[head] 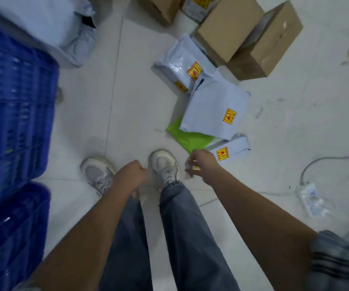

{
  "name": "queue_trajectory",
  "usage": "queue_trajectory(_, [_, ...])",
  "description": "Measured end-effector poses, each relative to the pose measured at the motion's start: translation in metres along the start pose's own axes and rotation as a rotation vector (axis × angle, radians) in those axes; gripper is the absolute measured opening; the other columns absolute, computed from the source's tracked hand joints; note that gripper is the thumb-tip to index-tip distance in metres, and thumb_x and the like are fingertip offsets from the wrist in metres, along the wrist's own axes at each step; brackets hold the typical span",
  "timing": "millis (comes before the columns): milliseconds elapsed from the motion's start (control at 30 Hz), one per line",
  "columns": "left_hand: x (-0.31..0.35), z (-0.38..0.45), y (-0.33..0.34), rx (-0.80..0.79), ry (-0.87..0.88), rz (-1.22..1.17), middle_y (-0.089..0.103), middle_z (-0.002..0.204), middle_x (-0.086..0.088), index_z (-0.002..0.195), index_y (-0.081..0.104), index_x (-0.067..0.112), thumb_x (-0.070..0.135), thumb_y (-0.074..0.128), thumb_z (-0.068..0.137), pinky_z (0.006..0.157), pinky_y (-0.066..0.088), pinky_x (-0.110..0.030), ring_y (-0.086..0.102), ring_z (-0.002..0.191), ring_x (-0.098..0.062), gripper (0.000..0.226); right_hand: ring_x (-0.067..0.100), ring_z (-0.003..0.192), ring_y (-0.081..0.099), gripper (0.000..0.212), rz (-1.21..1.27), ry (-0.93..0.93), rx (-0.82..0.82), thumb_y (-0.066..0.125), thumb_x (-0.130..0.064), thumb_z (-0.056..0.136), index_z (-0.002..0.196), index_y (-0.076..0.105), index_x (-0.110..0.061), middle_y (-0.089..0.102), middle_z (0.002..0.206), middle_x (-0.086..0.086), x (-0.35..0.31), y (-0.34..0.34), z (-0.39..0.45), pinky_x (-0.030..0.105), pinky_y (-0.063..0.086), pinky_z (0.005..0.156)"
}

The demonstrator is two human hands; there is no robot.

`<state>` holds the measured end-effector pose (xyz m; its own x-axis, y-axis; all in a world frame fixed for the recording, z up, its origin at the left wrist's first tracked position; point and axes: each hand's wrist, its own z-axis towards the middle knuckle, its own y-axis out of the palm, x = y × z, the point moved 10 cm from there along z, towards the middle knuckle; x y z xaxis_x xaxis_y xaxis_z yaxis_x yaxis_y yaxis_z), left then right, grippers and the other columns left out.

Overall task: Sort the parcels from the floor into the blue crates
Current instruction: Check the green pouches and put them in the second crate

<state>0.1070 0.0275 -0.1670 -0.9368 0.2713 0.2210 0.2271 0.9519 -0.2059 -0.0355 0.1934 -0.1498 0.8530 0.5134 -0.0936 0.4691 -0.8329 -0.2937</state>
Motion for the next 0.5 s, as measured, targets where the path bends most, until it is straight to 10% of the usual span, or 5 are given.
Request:
queue_trajectory(300, [0.085,0.062,-0.032,0.142,0.086,-0.033,0.065,0.109,-0.018,0.095,0.058,0.01,0.022,0.048,0.089,0.09,0.051,-0.041,0.062,0.101,-0.034,0.017,0.022,0.083,0.051,0.018,0.231,0.014,0.046,0.044,-0.005,0.093,0.075,0.047,-0.01,0.043,0.077,0.008,-0.011,-0.048,0.059,0.034,0.053,0.073])
queue_trajectory(500, [0.126,0.115,-0.004,0.11,0.137,0.081,0.05,0.138,-0.016,0.135,0.046,0.007,0.022,0.051,0.092,0.101,0.037,-0.033,0.048,0.126,-0.029,0.046,0.017,0.081,0.051,0.012,0.261,0.04,0.022,0.044,-0.005,0.094,0.085,0.05,-0.007,0.046,0.083,0.006,-0.001,-0.057,0.117,0.034,0.05,0.086])
